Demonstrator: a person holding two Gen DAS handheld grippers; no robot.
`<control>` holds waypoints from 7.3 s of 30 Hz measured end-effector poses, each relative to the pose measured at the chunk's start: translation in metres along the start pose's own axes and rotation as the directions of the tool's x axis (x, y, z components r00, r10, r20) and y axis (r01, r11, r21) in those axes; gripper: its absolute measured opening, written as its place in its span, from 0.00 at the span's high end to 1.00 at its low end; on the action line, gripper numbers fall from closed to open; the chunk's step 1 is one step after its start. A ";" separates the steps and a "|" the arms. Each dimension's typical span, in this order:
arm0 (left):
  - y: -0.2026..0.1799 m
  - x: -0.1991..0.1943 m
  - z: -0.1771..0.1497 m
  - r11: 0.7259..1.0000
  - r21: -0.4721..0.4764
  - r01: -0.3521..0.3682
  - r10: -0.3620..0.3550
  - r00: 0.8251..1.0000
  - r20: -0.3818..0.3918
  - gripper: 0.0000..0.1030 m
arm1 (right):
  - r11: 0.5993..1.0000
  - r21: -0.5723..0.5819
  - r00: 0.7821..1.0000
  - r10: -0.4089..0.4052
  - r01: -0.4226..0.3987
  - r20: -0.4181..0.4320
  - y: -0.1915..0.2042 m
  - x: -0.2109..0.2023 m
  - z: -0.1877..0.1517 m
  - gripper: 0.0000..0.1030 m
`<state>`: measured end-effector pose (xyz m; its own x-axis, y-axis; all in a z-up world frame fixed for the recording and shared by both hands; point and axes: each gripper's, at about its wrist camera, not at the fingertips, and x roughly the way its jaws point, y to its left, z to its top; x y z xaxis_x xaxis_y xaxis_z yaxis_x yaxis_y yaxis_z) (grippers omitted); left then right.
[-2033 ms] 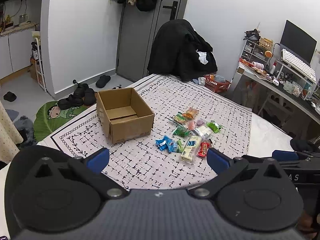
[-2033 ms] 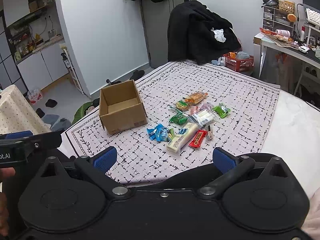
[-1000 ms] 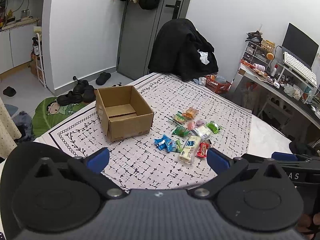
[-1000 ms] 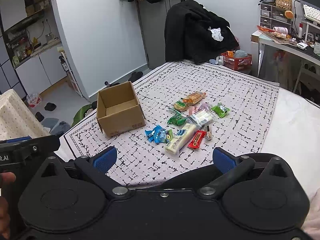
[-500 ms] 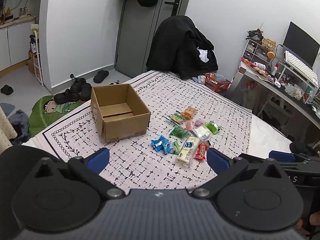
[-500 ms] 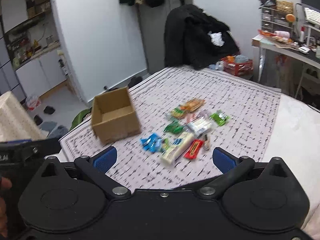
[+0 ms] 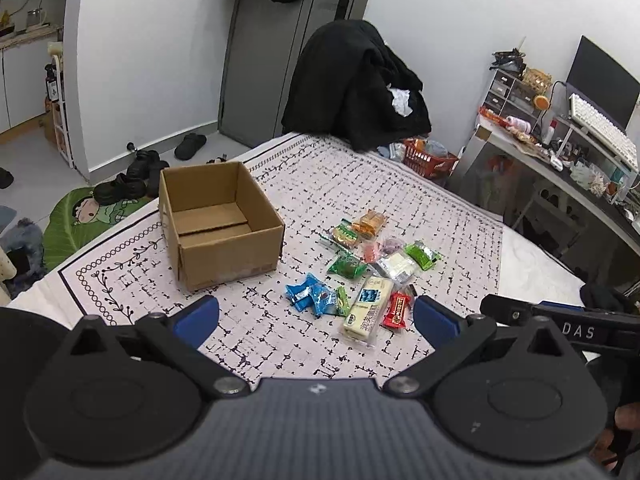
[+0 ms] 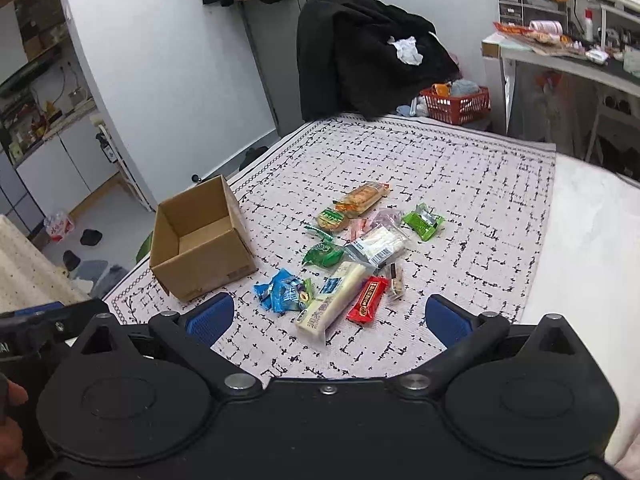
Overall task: Organize snacks
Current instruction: 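Lower the left tool onto the cream cake bar while the right tool reaches a small snack, then grasp the cream cake bar with the left tool while the right tool grasps a small brown snack, then drop the cake bar into the box with the left tool while the right tool drops its snack, then grasp the blue candy with the left tool while the right tool grasps the red chocolate bar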
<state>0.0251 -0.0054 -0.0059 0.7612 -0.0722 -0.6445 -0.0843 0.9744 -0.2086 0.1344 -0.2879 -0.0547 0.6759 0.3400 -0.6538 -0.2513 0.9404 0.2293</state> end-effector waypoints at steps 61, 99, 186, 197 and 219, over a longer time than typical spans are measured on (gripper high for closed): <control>-0.053 0.275 -0.023 0.999 -0.051 -0.013 -0.008 0.921 -0.389 0.28 | 0.930 0.361 0.931 0.070 0.069 -0.358 -0.119 0.223 0.013 0.62; -0.026 0.236 -0.003 0.963 -0.230 0.145 -0.191 0.962 -0.196 0.64 | 0.975 0.218 0.974 0.010 0.041 -0.228 -0.061 0.168 0.048 0.81; 0.091 0.185 0.049 0.877 -0.480 -0.006 0.024 0.999 0.032 0.00 | 0.999 0.030 0.998 0.022 -0.021 -0.053 0.035 0.141 0.081 0.07; 0.061 0.187 0.045 0.920 -0.391 0.024 -0.022 1.000 0.008 0.00 | 0.999 0.036 0.998 -0.020 0.022 -0.055 0.003 0.129 0.065 0.07; 0.019 0.217 0.016 0.970 -0.241 0.026 -0.068 0.984 -0.167 0.01 | 0.981 0.169 0.969 -0.057 0.100 -0.239 -0.052 0.162 0.025 0.19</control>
<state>0.1990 0.0010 -0.1377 0.6468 -0.1726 -0.7429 -0.2172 0.8920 -0.3963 0.2743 -0.2818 -0.1553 0.5039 0.2736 -0.8193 -0.0623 0.9576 0.2814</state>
